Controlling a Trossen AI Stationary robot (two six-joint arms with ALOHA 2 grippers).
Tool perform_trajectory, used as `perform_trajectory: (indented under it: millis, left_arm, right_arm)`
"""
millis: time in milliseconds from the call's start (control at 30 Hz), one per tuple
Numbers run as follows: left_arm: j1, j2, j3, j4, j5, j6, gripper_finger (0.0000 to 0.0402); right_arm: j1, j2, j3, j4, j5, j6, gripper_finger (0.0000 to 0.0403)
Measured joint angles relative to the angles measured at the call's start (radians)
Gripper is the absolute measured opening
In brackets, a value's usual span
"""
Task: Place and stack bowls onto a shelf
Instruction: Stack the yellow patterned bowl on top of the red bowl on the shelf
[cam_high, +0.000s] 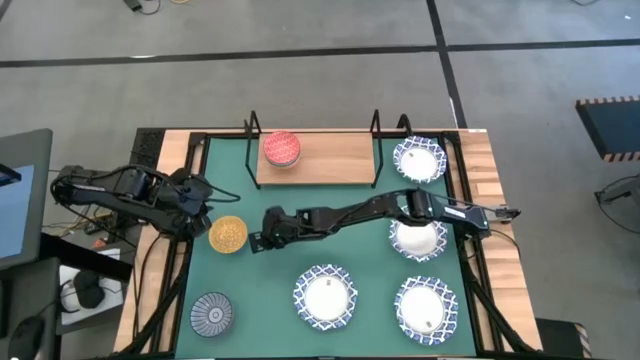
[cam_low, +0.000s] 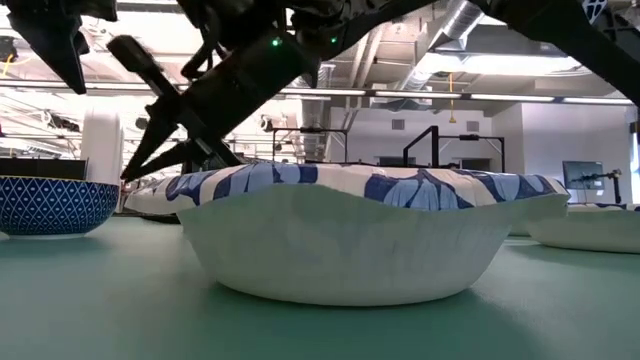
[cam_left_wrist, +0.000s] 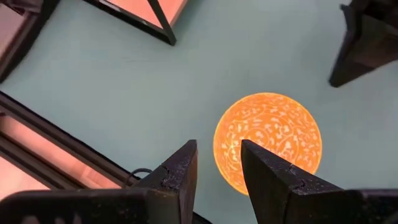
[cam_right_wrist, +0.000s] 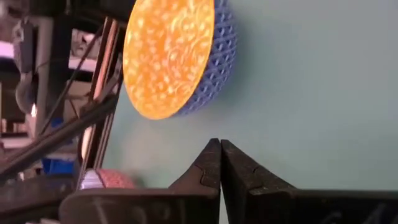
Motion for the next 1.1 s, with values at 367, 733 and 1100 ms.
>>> perform_trajectory:
  millis: [367, 733, 1100]
  left_arm:
    - [0.0, 0.0, 0.0, -0.004, -0.024, -0.018, 0.0109]
    - [0.0, 0.006, 0.0, -0.002, -0.033, -0.15, 0.0109]
    - [0.0, 0.056, 0.0, 0.006, -0.045, -0.151, 0.0109]
  right_arm:
    - [-0.036, 0.004, 0.0, 0.074, 0.024, -0.103, 0.0196]
    - [-0.1, 0.036, -0.001, 0.157, -0.015, -0.17, 0.0239]
    - [-0.094, 0.088, 0.018, 0.219, -0.019, -0.162, 0.0228]
